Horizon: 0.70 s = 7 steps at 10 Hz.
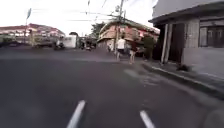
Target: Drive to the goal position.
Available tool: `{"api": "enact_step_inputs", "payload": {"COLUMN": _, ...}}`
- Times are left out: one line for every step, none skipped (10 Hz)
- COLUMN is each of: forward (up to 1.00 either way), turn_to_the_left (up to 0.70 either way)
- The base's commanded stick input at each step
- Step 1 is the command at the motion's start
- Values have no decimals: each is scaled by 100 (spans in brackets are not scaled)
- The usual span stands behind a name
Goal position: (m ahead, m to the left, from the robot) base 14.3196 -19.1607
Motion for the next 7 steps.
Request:
{"api": "enact_step_inputs", "payload": {"forward": 100, "turn_to_the_left": 0}}
{"api": "enact_step_inputs", "payload": {"forward": 100, "turn_to_the_left": 0}}
{"api": "enact_step_inputs", "payload": {"forward": 100, "turn_to_the_left": 0}}
{"api": "enact_step_inputs", "payload": {"forward": 100, "turn_to_the_left": 0}}
{"api": "enact_step_inputs", "payload": {"forward": 100, "turn_to_the_left": 0}}
{"api": "enact_step_inputs", "payload": {"forward": 100, "turn_to_the_left": 0}}
{"api": "enact_step_inputs", "payload": {"forward": 100, "turn_to_the_left": 0}}
